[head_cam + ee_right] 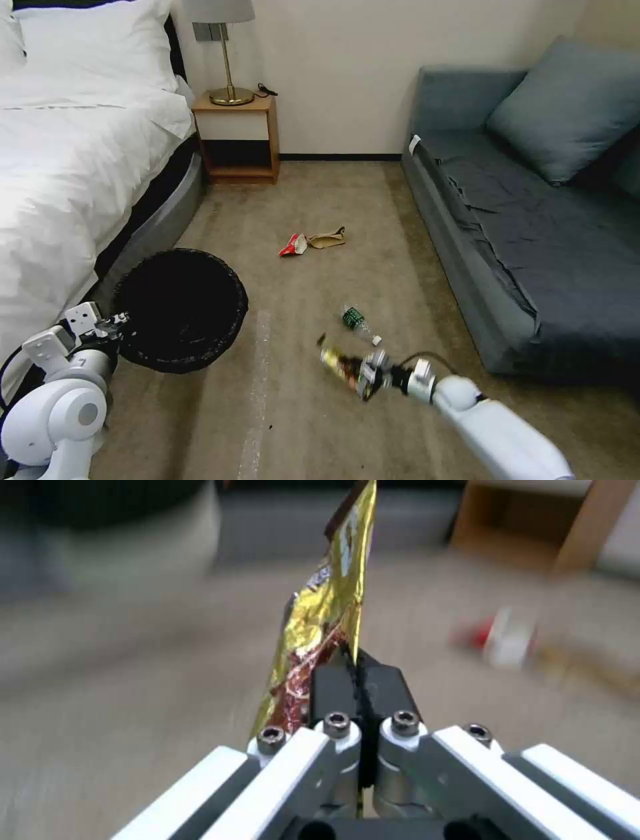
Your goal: Pick up the trash bin, then pick up the garbage on the floor and place it into the trash bin.
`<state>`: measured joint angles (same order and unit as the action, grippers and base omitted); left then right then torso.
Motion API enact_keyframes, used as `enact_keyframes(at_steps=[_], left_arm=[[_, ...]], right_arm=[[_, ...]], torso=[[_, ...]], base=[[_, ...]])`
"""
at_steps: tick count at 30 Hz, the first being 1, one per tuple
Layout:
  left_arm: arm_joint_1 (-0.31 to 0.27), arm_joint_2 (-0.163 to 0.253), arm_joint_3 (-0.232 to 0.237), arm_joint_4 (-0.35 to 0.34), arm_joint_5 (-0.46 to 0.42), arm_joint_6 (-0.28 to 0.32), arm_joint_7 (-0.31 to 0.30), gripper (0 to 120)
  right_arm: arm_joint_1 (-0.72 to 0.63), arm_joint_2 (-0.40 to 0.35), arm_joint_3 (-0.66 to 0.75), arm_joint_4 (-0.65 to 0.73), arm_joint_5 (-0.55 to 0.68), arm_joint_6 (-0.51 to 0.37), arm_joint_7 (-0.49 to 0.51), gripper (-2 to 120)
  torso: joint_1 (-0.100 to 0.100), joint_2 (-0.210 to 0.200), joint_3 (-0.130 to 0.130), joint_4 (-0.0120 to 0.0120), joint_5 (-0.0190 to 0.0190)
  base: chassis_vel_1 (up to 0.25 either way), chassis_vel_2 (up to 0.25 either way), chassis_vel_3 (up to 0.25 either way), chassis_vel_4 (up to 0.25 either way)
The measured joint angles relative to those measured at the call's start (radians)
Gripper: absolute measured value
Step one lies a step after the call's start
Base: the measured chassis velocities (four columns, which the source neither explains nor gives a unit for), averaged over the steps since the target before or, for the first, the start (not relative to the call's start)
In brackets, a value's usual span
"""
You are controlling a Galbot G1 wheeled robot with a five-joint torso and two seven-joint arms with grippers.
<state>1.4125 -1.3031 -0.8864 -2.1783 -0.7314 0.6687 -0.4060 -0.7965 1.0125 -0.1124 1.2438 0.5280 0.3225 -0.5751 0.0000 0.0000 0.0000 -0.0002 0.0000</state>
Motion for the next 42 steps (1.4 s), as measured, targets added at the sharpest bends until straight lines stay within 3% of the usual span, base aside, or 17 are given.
enact_keyframes(at_steps=[4,7,9,12,16,19,28,30,33,42], left_arm=[[0.005,-0.004,0.017,0.017,0.024,0.000,0.001,3],[0.005,-0.010,0.025,0.026,0.034,-0.001,0.002,3],[0.005,-0.017,0.035,0.034,0.046,-0.002,0.006,3],[0.006,-0.023,0.041,0.038,0.055,-0.003,0.008,3],[0.007,-0.035,0.050,0.035,0.063,-0.003,0.010,3],[0.009,-0.042,0.053,0.027,0.065,-0.003,0.011,3],[0.024,-0.049,0.055,-0.019,0.064,0.000,0.014,3],[0.023,-0.049,0.055,-0.019,0.063,0.001,0.014,3],[0.015,-0.048,0.057,-0.014,0.063,0.002,0.015,3],[0.008,-0.045,0.059,-0.001,0.062,0.004,0.016,3]], right_arm=[[0.063,-0.018,-0.001,0.272,0.105,-0.092,0.137,0],[0.088,-0.010,-0.033,0.370,0.143,-0.129,0.206,0],[0.119,0.024,-0.130,0.488,0.184,-0.169,0.307,0],[0.144,0.078,-0.230,0.524,0.194,-0.182,0.381,0],[0.196,0.212,-0.409,0.482,0.183,-0.185,0.474,0],[0.218,0.266,-0.478,0.411,0.155,-0.177,0.497,0],[0.250,0.321,-0.556,0.185,0.041,-0.118,0.490,0],[0.250,0.318,-0.554,0.184,0.038,-0.120,0.488,4],[0.246,0.306,-0.541,0.200,0.037,-0.126,0.486,20],[0.232,0.293,-0.490,0.247,0.040,-0.121,0.481,51]], torso=[[0.000,0.000,0.000,0.0003,-0.0002],[0.000,0.000,0.000,0.0002,-0.0006],[0.000,0.000,0.000,0.0000,-0.0003],[0.000,0.000,0.000,0.0001,-0.0003],[0.000,0.000,0.000,0.0006,-0.0003],[0.000,0.000,0.000,0.0006,-0.0005],[0.000,0.000,0.000,0.0002,-0.0001],[0.000,0.000,0.000,0.0002,-0.0001],[0.000,0.000,0.000,0.0001,0.0000],[0.000,0.000,0.000,0.0002,0.0000]], base=[[0.000,0.000,0.000,0.000],[0.000,0.000,0.000,0.000],[0.000,0.000,0.000,0.000],[0.000,0.000,0.000,0.000],[0.000,0.000,0.000,0.000],[0.000,0.000,0.000,0.000],[0.000,0.000,0.000,0.000],[0.000,0.000,0.000,0.000],[0.000,0.000,0.000,0.000],[0.000,0.000,0.000,0.000]])
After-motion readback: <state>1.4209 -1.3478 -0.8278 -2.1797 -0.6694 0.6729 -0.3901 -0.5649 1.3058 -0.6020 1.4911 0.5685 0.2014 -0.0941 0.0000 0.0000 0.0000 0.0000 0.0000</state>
